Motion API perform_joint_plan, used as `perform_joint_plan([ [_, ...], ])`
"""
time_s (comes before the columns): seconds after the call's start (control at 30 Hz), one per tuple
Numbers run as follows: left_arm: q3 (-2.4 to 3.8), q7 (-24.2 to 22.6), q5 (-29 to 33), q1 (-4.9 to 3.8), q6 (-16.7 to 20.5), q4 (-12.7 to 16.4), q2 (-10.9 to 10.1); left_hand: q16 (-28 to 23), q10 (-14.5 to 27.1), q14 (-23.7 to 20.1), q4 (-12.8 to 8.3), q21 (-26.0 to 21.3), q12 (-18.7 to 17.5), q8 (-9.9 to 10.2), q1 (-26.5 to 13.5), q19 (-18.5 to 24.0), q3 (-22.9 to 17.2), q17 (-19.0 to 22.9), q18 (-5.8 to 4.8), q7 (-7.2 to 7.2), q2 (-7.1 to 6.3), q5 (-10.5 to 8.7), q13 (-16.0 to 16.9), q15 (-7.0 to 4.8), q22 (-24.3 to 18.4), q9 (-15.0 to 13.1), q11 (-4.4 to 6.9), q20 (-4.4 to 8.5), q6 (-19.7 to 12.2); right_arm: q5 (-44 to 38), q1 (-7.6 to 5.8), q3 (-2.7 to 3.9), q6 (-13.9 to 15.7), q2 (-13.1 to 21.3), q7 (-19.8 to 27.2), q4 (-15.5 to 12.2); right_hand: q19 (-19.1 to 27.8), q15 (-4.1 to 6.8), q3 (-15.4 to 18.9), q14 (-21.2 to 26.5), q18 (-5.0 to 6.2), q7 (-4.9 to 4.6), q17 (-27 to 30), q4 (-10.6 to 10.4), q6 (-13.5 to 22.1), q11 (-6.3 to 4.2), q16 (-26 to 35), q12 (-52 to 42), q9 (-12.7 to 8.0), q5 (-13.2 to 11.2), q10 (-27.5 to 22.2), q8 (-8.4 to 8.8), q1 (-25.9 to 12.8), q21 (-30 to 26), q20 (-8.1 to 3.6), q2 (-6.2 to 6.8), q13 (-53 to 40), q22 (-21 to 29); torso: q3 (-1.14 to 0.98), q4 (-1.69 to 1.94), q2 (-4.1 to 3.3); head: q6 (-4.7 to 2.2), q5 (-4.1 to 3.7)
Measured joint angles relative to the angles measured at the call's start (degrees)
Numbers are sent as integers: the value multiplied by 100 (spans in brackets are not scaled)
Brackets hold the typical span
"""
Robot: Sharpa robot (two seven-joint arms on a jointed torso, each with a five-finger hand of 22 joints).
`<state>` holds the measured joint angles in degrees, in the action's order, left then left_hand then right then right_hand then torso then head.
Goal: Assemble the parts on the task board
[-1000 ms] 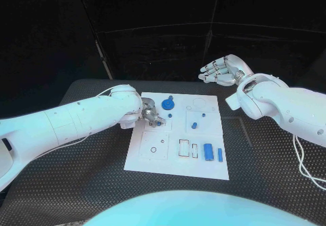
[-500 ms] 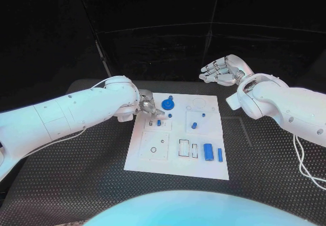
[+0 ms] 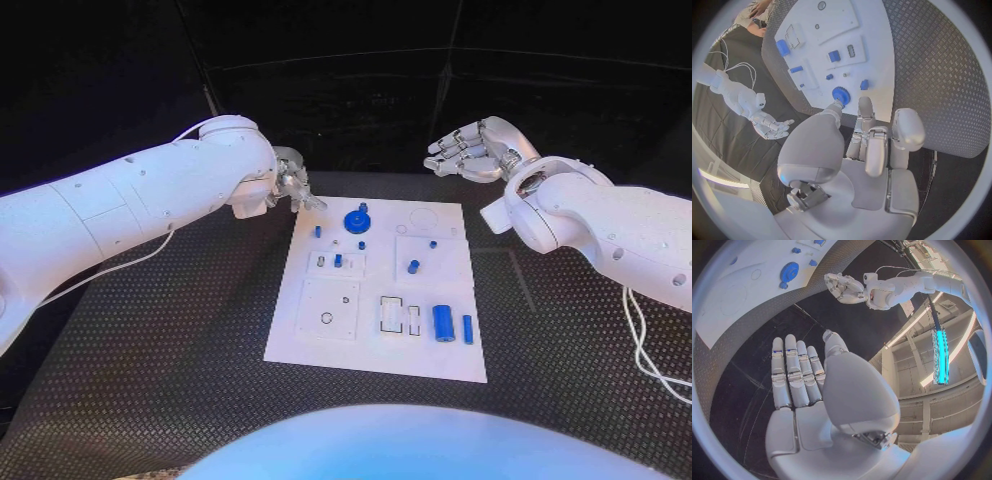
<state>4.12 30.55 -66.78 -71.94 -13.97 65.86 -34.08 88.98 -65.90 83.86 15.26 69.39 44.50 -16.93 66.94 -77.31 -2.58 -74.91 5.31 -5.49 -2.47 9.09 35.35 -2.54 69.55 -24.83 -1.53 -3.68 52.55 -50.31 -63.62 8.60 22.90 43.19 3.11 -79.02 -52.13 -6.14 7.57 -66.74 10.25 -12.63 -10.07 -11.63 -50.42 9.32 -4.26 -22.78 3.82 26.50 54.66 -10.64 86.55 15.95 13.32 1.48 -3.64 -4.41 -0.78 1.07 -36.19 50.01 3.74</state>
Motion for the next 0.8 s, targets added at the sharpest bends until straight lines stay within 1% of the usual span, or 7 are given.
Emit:
perform_joint_plan([
  [0.13, -24, -24, 75, -71, -3, -298, 149, 0, -46, 0, 36, 0, 35, 1, 100, 0, 128, 0, 0, 30, -39, 0, -5, 0, 7, 42, 46, 0, 149, 2, 0, -6, -5, -9, -1, 7, 0, 0, 0, 0, 0, 0, 6, 0, 0, 0, 23, 0, 0, 0, 0, 0, 0, -15, 0, 0, 0, 2, 1, -12, -9, 0, 16],
  [0.2, -41, -39, 114, -90, -23, -431, 216, 0, -80, 0, 82, 0, 149, -41, 109, -9, 223, 0, 0, 22, -47, 0, 47, 0, 50, 46, 71, -9, 248, 3, 0, -9, -7, -10, -2, 9, 0, 0, 0, 0, 0, 0, 10, 0, 0, 0, 27, 0, 0, 0, 0, 0, 0, -26, 0, 0, 0, 8, 2, -15, -14, 0, 21],
  [0.37, -98, -58, 183, -99, -112, -699, 382, 40, -326, 0, 138, 89, 772, -213, 109, -111, 429, 0, 0, 54, -47, 0, 655, 0, 157, 4, 76, 6, 372, 5, 0, -16, -11, -23, -3, 14, 0, 0, 0, 0, 0, 0, 9, 0, 0, 0, 27, 0, 0, 0, 0, 0, 0, -26, 0, 0, 0, 8, 7, -15, -21, 0, 21],
  [0.47, -130, -61, 207, -99, -174, -837, 481, 40, -332, 0, 150, 111, 921, -259, 52, -116, 527, 0, 0, 47, 10, -40, 787, 0, 192, -21, 82, 11, 379, 6, 0, -19, -15, -34, -3, 15, 0, 0, 0, 0, 0, 0, 9, 0, 0, 0, 27, 0, 0, 0, 0, 0, 0, -26, 0, 0, 0, 8, 7, -15, -24, 0, 38],
  [0.53, -145, -61, 209, -99, -226, -935, 554, 40, -332, 0, 151, 111, 938, -261, 40, -116, 575, 0, 0, 47, 22, -50, 814, 0, 191, -26, 82, 11, 379, 6, 1, -20, -17, -41, -3, 15, 0, 0, 0, 0, 0, 0, 9, 0, 0, 0, 27, 0, 0, 0, 0, 0, 0, -26, 0, 0, 0, 8, 7, -15, -24, 0, 41],
  [0.67, -162, -61, 158, -88, -319, -1071, 655, 40, -331, 0, 148, 111, 1061, -317, -35, -151, 734, 0, 0, 47, 97, -285, 892, 0, 206, -44, 82, 14, 378, 7, 1, -21, -23, -45, -4, 15, 0, 0, 0, 0, 0, 0, 9, 0, 0, 0, 27, 0, 0, 0, 0, 0, 0, -26, 0, 0, 0, 7, 7, -18, -27, 0, 49],
  [0.8, -174, -57, 88, -69, -400, -1188, 745, 67, -331, 0, 148, 113, 1137, -324, -35, -155, 746, 0, 0, 47, 97, -328, 974, -1, 228, -45, 82, 10, 378, 8, 1, -22, -27, -50, -4, 15, -6, 0, 0, 0, 0, 0, 9, 0, 0, 0, 27, 0, 0, 17, 0, 0, 0, -26, 6, 0, 0, 7, 7, -20, -26, 0, 53],
])
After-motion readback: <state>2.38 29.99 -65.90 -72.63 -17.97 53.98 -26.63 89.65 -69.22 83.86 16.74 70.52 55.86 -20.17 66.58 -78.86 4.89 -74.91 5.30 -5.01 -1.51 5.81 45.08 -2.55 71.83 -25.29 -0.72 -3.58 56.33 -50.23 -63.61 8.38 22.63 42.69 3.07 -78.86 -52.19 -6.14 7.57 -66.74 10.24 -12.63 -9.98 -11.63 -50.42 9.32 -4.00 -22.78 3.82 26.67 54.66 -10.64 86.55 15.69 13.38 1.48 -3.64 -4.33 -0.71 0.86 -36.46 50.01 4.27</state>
